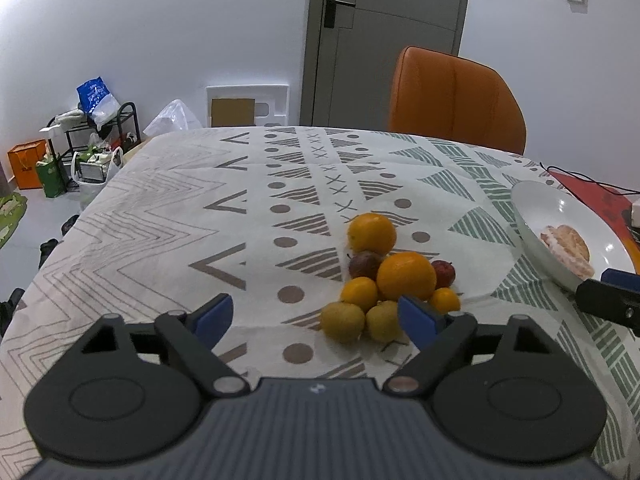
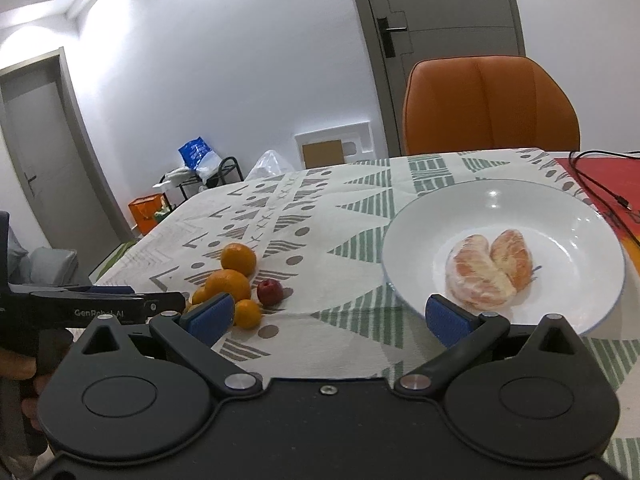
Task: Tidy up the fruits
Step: 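Move both tools back toward the fruit pile, then grasp a yellow-green round fruit from the pile with the left tool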
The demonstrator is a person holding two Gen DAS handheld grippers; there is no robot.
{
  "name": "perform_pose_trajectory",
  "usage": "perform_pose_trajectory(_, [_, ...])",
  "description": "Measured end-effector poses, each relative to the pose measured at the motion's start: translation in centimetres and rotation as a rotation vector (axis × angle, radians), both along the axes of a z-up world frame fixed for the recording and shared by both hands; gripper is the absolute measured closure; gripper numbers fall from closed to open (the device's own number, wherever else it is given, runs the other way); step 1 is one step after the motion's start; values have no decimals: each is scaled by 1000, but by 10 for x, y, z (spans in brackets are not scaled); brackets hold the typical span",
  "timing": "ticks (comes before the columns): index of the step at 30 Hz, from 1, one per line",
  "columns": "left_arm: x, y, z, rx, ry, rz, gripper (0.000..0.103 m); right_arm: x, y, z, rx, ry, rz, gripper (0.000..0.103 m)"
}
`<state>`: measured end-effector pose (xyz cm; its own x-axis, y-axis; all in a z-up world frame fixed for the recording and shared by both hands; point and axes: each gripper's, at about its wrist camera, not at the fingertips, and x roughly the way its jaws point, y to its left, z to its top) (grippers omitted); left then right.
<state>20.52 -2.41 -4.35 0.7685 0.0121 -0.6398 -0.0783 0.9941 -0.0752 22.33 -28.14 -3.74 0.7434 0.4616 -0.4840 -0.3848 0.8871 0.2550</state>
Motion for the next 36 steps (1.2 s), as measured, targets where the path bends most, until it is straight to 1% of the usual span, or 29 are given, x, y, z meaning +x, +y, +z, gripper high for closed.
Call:
perform_pose_trajectory(2, [-1,4,-1,-7,-2,-1,18,1,4,1,-6,-1,7,0])
perform_pose_trajectory(5, [0,9,-2,-16,1,1,25,1,11,2,-13,-2,21,0])
perform_pose_trajectory(7, [1,11,-4,-25,8,-2,33,1,16,2,-21,-1,28,0])
perform_pose_trajectory(9, [3,11,-6,-31,19,-9,37,1,20,1,-25,0,36,0])
perform_pose_trajectory(13, [7,9,-15,-36,30,-34,37,2,27,2,-23,8,55,0])
perform_pose_trajectory(14, [9,9,-18,-36,46,-33,37,2,28,3,-21,9,63,0])
perform_pose_trajectory(16, [10,7,-20,-8,41,-23,37,1,32,4,-23,5,77,0])
perform_pose_trajectory(18, [11,7,-21,-8,38,-22,38,0,37,5,-31,-4,92,0])
perform_pose_trajectory(20, [11,9,-20,-15,33,-20,43,1,41,4,-36,-7,106,1])
perform_pose_trajectory(21, [11,10,-20,-14,30,-17,51,1,43,4,-39,-9,112,1])
perform_pose_trajectory(22, [11,12,-20,-17,26,-20,61,2,46,3,-42,-11,117,2])
perform_pose_trajectory(23, [11,13,-19,-25,24,-26,67,3,48,3,-46,-11,120,5])
perform_pose_trajectory(24, [11,14,-19,-32,23,-31,76,4,50,2,-48,-10,124,10])
perform_pose_trajectory(25, [11,15,-19,-38,21,-37,78,5,52,1,-49,-4,130,13])
perform_pose_trajectory(27, [10,15,-19,-40,16,-57,78,8,57,-2,-50,8,145,20])
perform_pose_trajectory(31, [6,20,-19,-47,11,-62,78,10,67,-5,-71,14,168,23])
perform_pose_trajectory(36, [4,30,-17,-39,10,-22,78,15,76,-10,-86,27,176,30])
